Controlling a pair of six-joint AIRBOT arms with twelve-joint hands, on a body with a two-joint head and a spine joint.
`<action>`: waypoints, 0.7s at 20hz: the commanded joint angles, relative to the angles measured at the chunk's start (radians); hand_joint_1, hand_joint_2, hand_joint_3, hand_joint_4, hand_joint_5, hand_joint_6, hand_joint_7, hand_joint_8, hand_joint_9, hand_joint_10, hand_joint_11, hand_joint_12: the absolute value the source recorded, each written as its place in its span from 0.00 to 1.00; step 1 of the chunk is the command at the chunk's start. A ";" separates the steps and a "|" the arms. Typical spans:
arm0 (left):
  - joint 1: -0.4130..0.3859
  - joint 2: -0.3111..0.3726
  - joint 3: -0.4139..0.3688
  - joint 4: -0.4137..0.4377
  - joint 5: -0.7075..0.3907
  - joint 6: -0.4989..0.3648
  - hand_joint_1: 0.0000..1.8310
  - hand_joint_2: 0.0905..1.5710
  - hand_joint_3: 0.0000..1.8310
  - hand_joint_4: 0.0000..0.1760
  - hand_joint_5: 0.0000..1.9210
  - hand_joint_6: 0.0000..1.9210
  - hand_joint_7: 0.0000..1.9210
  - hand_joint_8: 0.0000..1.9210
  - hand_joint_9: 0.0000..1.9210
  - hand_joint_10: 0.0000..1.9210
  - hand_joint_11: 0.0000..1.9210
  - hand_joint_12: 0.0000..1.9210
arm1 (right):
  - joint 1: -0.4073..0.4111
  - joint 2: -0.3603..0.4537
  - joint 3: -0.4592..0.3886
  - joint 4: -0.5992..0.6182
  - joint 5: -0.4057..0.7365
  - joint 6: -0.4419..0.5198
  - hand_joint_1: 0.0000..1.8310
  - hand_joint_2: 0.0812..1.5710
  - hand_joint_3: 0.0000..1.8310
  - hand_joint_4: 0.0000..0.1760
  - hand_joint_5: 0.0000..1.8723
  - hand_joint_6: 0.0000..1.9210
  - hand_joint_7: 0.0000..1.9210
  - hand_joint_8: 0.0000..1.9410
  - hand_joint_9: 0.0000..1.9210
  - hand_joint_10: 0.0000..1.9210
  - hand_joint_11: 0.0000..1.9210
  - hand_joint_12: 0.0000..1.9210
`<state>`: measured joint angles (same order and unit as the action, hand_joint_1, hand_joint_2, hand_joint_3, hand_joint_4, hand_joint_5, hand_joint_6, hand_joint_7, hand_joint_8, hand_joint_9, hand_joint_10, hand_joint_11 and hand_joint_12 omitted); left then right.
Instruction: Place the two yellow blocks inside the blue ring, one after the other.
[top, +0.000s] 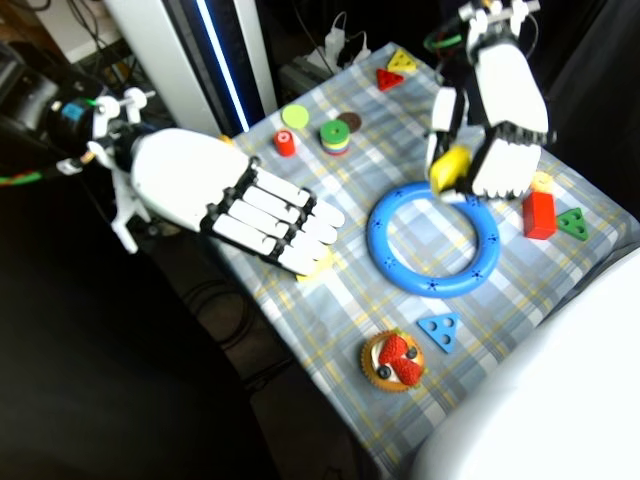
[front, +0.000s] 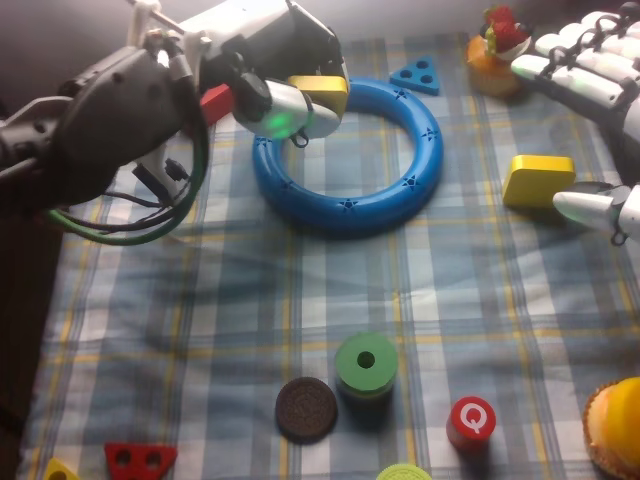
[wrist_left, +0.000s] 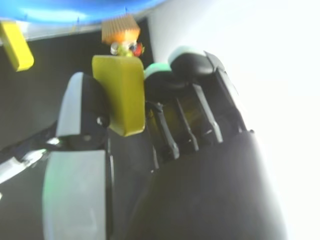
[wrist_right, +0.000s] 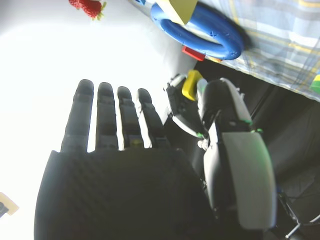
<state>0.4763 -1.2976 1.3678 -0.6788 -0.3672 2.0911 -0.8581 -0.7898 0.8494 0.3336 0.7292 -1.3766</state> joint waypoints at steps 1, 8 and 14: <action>-0.019 -0.020 0.018 -0.012 -0.056 0.014 0.61 0.73 0.00 0.00 0.45 0.58 0.41 0.87 0.36 0.99 0.19 1.00 | 0.007 0.001 0.005 -0.011 0.122 0.004 0.23 0.82 0.00 0.00 0.00 0.00 0.00 0.00 0.00 0.00 0.00 0.00; -0.020 -0.087 0.088 -0.122 -0.011 0.113 0.41 0.73 0.00 0.47 0.12 0.07 0.12 0.14 0.02 0.43 0.00 0.78 | 0.007 -0.008 0.015 -0.017 0.121 0.010 0.23 0.82 0.00 0.05 0.00 0.00 0.00 0.00 0.00 0.00 0.00 0.00; -0.005 -0.003 -0.028 0.055 -0.117 -0.046 0.12 0.84 0.00 0.55 0.06 0.00 0.03 0.00 0.03 0.06 0.00 0.30 | 0.006 -0.027 0.037 -0.020 0.108 0.032 0.23 0.82 0.00 0.05 0.00 0.00 0.00 0.00 0.00 0.00 0.00 0.00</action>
<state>0.4778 -1.2984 1.3266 -0.6342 -0.3714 2.0434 -0.8581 -0.8192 0.8867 0.3252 0.7277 -1.3468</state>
